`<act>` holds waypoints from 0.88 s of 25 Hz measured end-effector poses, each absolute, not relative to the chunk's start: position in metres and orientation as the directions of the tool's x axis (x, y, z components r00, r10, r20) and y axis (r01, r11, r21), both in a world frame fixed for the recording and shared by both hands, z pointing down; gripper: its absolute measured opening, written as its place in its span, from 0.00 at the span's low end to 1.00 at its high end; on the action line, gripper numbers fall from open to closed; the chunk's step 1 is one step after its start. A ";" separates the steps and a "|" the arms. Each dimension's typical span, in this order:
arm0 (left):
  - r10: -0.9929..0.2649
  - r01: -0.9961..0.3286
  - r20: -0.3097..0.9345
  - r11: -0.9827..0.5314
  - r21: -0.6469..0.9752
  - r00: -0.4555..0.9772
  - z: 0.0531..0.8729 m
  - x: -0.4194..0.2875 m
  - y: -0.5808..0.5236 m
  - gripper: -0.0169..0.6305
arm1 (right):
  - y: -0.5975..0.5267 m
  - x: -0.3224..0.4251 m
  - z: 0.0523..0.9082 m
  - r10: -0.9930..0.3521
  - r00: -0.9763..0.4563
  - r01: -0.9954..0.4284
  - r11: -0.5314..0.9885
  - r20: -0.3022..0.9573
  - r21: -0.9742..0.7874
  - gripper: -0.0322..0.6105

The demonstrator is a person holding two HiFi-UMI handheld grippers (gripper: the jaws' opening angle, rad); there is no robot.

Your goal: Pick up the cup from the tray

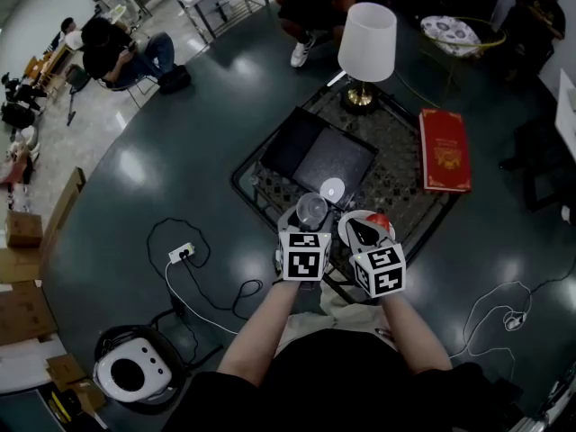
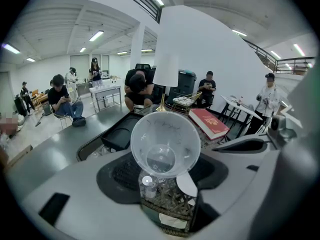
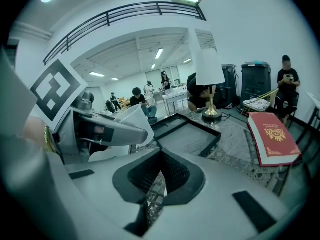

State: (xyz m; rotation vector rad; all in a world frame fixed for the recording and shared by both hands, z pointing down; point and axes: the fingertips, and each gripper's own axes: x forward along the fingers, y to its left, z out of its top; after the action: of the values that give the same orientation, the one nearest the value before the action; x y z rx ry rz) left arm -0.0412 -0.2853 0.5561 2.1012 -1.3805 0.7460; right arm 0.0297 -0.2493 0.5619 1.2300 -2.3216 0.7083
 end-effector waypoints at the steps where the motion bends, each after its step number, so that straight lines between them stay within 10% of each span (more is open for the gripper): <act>1: -0.646 -0.928 0.687 -0.352 0.120 0.333 0.555 -0.042 -0.282 0.46 | -0.249 0.029 0.560 -0.632 -0.524 -0.843 0.483 0.572 -0.238 0.07; 22: -0.644 -0.909 0.665 -0.393 0.138 0.379 0.545 -0.041 -0.228 0.46 | -0.216 0.025 0.544 -0.620 -0.548 -0.815 0.546 0.562 -0.192 0.07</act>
State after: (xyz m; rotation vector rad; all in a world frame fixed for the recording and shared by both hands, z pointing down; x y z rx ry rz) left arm -0.0414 -0.2277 0.5451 2.1538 -1.3348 0.7203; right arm 0.0251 -0.2155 0.5442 1.1657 -2.3537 0.6139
